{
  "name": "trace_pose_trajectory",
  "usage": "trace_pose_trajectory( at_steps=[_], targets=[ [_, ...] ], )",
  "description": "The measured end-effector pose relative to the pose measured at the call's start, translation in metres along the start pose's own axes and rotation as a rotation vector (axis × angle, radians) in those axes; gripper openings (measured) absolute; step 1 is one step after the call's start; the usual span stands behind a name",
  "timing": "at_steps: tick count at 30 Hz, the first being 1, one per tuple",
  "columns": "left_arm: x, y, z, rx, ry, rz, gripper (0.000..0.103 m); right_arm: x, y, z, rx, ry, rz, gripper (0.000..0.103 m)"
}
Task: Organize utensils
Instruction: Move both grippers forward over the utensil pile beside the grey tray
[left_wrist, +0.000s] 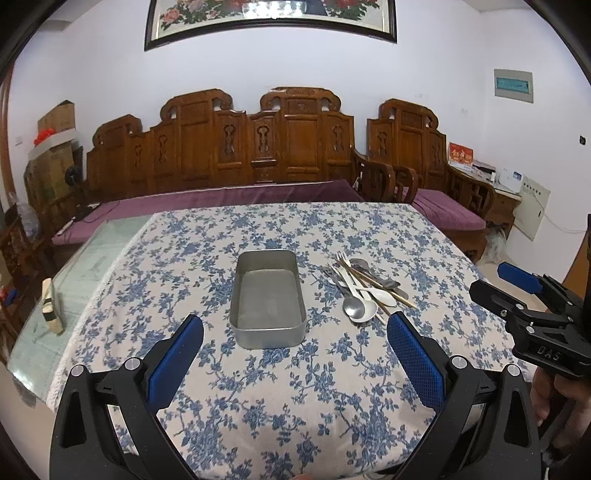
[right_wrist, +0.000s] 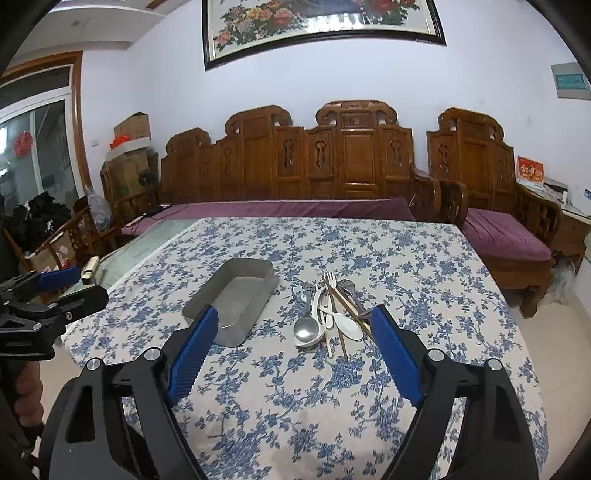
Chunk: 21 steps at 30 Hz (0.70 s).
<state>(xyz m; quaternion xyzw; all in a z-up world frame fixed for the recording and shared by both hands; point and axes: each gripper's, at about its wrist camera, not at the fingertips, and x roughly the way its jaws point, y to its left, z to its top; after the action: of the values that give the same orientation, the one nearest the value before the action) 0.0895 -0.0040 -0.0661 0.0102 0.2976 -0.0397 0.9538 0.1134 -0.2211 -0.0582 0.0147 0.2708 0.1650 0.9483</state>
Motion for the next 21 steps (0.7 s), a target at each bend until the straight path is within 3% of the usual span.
trace_pose_trajectory(
  at_steps=[21],
  targets=[
    [0.107, -0.020, 0.029, 0.033, 0.102, -0.036, 0.097, 0.129, -0.075, 0.019, 0.008, 0.124, -0.019, 0.080]
  ],
)
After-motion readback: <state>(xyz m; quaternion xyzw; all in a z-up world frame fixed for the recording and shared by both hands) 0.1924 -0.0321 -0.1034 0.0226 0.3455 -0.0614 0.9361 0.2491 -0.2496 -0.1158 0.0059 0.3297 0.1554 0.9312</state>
